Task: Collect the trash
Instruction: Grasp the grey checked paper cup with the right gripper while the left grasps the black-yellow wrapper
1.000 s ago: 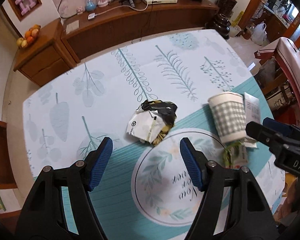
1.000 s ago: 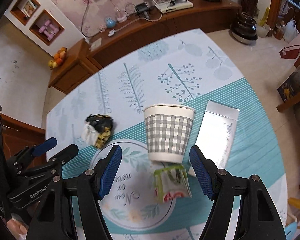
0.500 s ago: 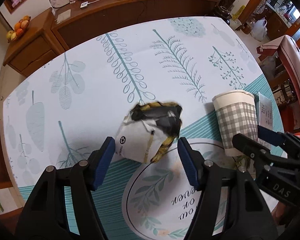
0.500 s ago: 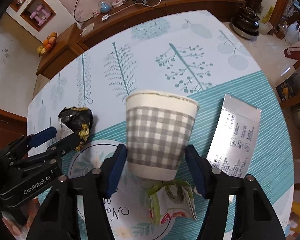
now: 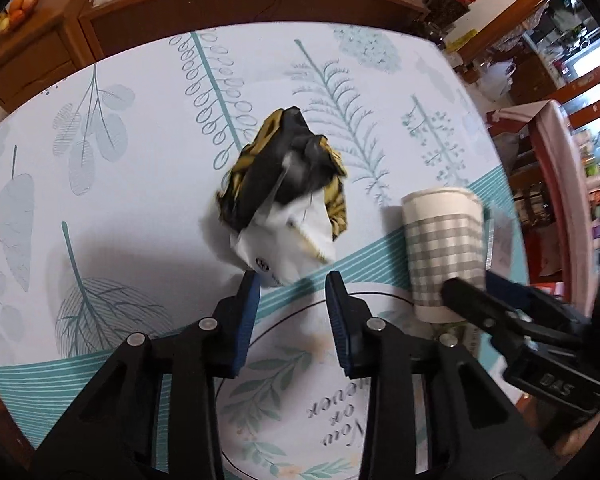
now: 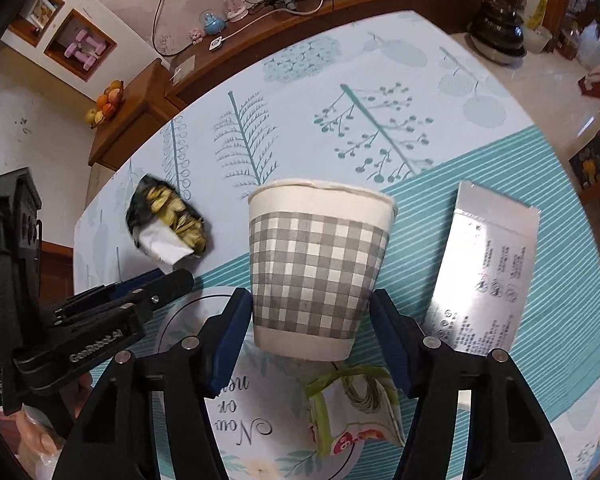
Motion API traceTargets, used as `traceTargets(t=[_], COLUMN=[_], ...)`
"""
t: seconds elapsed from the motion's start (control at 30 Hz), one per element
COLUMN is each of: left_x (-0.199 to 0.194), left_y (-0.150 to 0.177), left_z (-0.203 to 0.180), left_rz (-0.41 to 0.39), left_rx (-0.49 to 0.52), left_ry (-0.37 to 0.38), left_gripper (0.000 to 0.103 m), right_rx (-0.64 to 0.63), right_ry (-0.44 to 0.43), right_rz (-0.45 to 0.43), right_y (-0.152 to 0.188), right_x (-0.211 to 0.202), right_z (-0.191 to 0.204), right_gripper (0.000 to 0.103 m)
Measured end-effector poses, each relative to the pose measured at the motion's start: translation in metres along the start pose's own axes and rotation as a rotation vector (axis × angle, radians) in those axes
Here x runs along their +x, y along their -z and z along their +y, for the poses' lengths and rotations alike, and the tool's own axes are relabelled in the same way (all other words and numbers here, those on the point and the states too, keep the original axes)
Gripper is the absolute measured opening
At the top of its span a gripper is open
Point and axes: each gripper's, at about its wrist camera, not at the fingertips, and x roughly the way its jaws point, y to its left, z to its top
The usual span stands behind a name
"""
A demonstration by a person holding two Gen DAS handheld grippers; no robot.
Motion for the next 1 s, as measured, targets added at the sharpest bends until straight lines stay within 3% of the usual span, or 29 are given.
traceTargets(t=[0.2, 0.33, 0.57, 0.73, 1.0], left_x=[-0.012, -0.023, -0.04, -0.04, -0.021], left_y=[0.0, -0.008, -0.028, -0.041, -0.058], left_z=[0.001, 0.001, -0.001, -0.001, -0.008], left_rz=[0.022, 0.004, -0.035, -0.052, -0.072], left_rx=[-0.021, -0.032, -0.05, -0.053, -0.011], left_ry=[0.068, 0.068, 0.071, 0.029, -0.057], left_gripper=[0.042, 0.043, 0.043, 0.043, 0.043], right_rx=[0.046, 0.07, 0.08, 0.066, 0.064], right_ry=[-0.056, -0.075, -0.156, -0.147, -0.146], right_rz=[0.031, 0.048, -0.045, -0.102, -0.122], right_y=[0.0, 0.001, 0.002, -0.003, -0.007], right_x=[0.011, 0.02, 0.008, -0.008, -0.018], right_z=[-0.006, -0.007, -0.011, -0.008, -0.007], right_gripper=[0.064, 0.064, 0.055, 0.054, 0.054])
